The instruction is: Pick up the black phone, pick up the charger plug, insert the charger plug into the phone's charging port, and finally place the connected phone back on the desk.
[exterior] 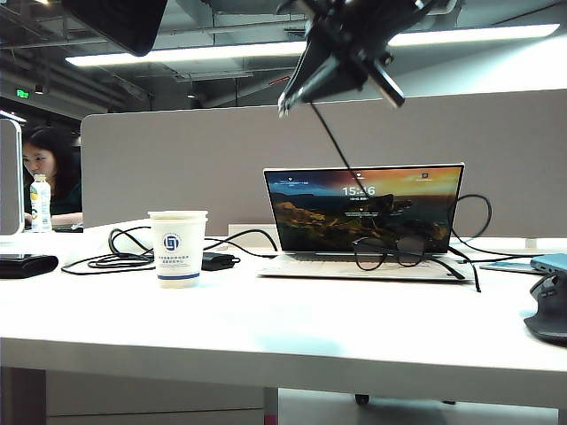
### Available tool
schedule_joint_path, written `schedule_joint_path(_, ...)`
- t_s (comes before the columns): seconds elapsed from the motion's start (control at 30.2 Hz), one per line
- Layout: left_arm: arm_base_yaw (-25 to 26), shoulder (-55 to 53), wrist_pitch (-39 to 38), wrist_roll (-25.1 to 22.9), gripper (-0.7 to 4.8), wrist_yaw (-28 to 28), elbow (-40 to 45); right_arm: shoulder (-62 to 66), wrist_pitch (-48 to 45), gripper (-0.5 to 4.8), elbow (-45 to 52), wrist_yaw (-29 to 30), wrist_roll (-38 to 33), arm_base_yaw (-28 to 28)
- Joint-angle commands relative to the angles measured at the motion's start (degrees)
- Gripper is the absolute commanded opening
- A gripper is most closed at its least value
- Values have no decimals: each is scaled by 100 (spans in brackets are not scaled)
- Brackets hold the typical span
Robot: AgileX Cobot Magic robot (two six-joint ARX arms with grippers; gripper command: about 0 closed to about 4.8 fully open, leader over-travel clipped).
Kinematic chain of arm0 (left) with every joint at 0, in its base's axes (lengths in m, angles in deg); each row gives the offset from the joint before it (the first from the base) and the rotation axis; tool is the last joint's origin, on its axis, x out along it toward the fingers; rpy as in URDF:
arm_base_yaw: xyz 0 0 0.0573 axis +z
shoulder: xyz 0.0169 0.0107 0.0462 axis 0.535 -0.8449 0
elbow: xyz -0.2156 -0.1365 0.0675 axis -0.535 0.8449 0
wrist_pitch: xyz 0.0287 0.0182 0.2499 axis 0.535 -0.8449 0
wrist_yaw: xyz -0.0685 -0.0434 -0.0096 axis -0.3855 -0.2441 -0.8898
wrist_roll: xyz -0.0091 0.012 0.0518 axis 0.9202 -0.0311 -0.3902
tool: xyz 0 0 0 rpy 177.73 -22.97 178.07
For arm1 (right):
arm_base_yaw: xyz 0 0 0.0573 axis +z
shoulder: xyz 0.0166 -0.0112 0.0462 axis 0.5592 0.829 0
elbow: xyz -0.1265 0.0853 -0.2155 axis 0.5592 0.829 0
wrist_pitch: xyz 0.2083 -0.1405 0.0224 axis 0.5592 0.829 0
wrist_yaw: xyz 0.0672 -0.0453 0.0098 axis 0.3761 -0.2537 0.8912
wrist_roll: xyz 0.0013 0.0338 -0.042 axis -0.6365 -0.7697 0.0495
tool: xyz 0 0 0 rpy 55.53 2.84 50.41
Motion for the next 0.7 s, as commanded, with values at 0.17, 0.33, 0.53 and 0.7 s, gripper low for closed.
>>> schedule_joint_path(0.17, -4, -136, 240, 22, -6, -713, -31, -822, -96, -5, -20, 367, 1357, -238)
schedule_joint_path(0.33, -4, -509, 234, 20, -6, -1620, -31, -1311, -249, -5, -20, 601, 1917, -238)
schedule_joint_path(0.53, -2, -765, 286, -9, -6, -2603, -31, -1753, -581, -5, -20, 905, 2446, -238)
schedule_joint_path(0.7, 0, -903, 363, 33, -6, -3504, -31, -1963, -1193, -6, -20, 1764, 2531, -238)
